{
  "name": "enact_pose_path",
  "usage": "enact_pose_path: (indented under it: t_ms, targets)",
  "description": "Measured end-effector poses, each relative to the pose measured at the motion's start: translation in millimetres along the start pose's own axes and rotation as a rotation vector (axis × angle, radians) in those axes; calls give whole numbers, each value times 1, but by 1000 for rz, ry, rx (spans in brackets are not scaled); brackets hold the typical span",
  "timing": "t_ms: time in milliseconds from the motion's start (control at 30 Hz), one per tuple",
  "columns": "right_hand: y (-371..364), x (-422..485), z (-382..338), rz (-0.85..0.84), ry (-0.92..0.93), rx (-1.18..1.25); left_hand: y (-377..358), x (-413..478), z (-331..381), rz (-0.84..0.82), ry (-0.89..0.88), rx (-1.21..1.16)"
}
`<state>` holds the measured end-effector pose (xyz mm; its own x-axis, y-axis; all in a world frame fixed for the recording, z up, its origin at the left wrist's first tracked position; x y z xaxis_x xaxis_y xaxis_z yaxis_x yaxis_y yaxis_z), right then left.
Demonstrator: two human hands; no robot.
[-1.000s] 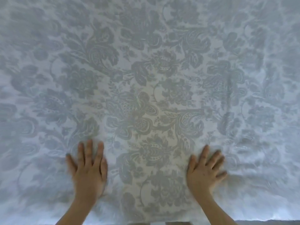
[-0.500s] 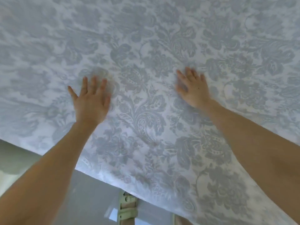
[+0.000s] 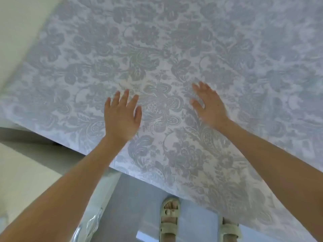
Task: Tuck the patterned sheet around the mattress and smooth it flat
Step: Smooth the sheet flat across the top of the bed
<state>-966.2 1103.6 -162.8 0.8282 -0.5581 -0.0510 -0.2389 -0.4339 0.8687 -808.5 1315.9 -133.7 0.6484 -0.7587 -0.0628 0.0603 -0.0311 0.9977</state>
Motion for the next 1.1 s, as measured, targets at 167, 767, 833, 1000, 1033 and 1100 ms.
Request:
enact_pose_path:
  t_ms: [167, 767, 833, 1000, 1033, 1100]
  targets:
    - [-93, -23, -41, -164, 38, -292, -72, -8, -61, -331, 284, 150]
    - [61, -139, 159, -178, -191, -293, -25, 56, 335, -261, -298, -4]
    - [71, -215, 236, -109, -311, -350, -54, 26, 403, -307, -409, 14]
    - [150, -499, 392, 123, -1213, -306, -97, -63, 522, -404, -423, 65]
    - [165, -533, 403, 144, -1373, -237, -93, -71, 538, -405, -409, 51]
    - [184, -552, 416, 210, -1573, -185, -82, -74, 563, -376, -419, 14]
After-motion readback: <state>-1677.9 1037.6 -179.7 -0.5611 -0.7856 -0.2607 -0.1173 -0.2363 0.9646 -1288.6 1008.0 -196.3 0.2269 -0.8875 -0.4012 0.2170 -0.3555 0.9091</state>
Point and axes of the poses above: each hand's wrist, its own x-axis towards the middle knuckle, its own y-axis out of the back of the hand, z = x × y, the point moved 6 cm from there along x, towards the middle knuckle, and after that the axes turned 2 degrees about y, right-handed, at the moved point
